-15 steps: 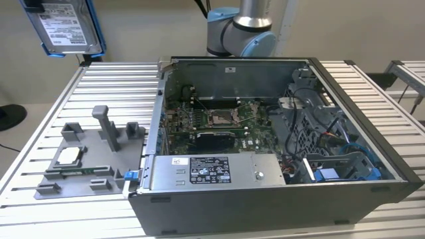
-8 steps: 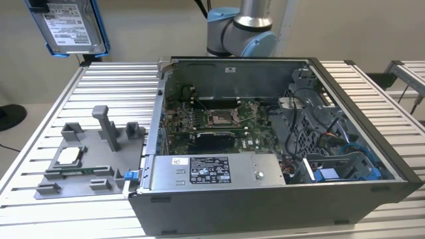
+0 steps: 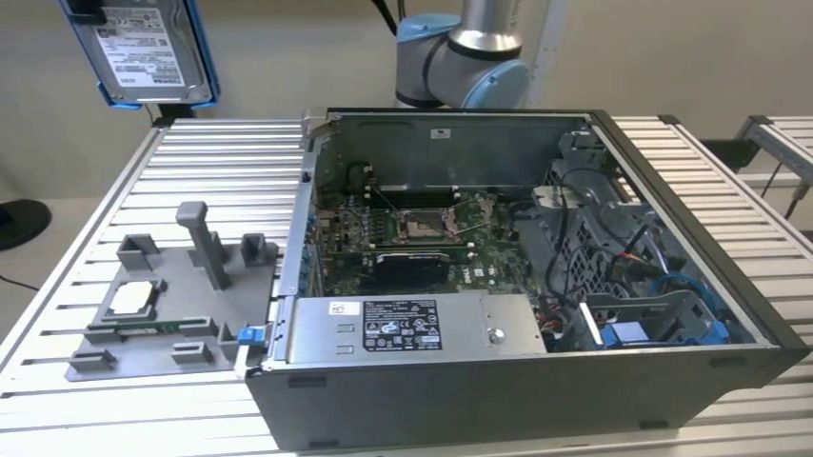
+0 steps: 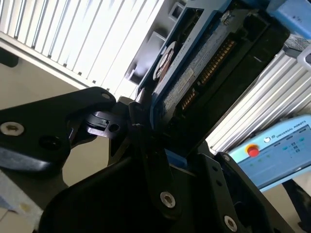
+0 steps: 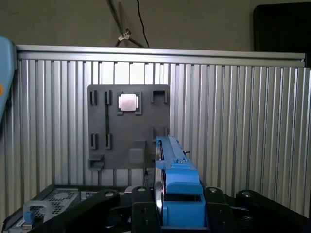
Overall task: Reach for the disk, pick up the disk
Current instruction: 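Pick up the disk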
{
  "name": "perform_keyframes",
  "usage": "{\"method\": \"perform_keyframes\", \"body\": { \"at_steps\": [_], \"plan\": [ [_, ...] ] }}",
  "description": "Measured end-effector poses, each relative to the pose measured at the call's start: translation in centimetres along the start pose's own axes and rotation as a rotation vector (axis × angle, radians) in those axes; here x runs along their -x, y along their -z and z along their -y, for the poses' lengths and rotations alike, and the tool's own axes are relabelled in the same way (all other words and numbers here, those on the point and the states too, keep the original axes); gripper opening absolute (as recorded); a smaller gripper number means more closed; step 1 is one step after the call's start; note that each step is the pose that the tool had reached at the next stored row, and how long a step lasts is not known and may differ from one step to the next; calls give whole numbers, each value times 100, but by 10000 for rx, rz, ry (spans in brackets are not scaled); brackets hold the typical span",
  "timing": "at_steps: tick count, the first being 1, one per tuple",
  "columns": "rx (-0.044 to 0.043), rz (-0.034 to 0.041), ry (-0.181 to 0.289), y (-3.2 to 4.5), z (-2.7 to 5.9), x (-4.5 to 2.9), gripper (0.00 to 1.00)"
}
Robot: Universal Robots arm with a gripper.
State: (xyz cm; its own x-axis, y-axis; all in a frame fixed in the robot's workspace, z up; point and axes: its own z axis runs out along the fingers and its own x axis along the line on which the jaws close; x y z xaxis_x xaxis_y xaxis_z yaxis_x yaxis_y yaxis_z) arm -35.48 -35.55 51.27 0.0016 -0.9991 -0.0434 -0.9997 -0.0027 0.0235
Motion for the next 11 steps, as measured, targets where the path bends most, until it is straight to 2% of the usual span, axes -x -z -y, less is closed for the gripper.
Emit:
{"method": "perform_keyframes", "body": {
  "at_steps": [11],
  "plan": [
    [0,0,0,3,151,0,0]
  ]
}}
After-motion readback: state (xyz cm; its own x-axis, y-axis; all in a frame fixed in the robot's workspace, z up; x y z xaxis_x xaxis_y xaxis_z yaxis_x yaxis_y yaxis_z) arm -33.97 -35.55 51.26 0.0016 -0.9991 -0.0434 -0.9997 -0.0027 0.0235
